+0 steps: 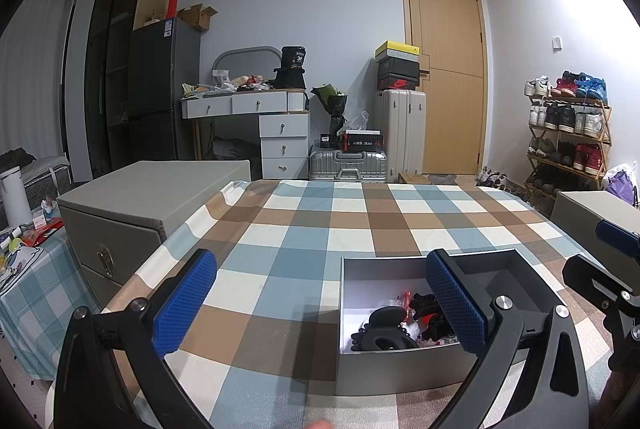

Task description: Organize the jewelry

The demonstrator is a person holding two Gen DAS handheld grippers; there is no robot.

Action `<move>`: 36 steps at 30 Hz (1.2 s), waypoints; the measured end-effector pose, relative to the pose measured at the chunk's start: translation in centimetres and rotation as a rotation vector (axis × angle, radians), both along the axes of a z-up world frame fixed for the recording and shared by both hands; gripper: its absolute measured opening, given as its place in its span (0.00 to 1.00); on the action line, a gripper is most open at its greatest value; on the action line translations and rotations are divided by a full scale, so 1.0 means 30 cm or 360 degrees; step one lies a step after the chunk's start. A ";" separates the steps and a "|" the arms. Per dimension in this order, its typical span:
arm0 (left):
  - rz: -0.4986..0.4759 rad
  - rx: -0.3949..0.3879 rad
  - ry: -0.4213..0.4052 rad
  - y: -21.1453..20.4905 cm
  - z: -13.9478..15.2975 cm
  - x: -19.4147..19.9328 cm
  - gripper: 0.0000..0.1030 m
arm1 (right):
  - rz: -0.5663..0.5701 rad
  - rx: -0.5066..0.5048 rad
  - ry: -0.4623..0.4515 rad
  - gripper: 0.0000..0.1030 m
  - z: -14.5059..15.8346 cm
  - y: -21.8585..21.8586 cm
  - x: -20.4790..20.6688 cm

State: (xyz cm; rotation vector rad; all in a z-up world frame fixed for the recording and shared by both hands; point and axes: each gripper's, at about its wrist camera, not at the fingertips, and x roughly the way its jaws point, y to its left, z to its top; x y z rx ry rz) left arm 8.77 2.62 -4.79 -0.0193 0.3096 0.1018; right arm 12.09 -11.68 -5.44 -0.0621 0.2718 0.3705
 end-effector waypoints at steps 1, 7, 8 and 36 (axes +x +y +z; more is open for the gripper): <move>0.0000 0.0000 0.0000 -0.001 0.002 -0.003 0.99 | 0.0000 0.0000 0.0000 1.00 0.000 0.000 0.000; 0.0000 0.0000 0.0000 -0.001 0.003 -0.004 0.99 | 0.0001 -0.0001 0.0000 1.00 0.000 0.000 0.000; 0.0000 0.0000 0.0001 -0.001 -0.001 0.002 0.99 | 0.0002 -0.0001 0.0000 1.00 0.000 0.001 0.000; -0.0003 -0.0001 0.0002 -0.004 0.003 -0.002 0.99 | 0.0001 0.0003 0.0002 1.00 -0.001 0.000 0.001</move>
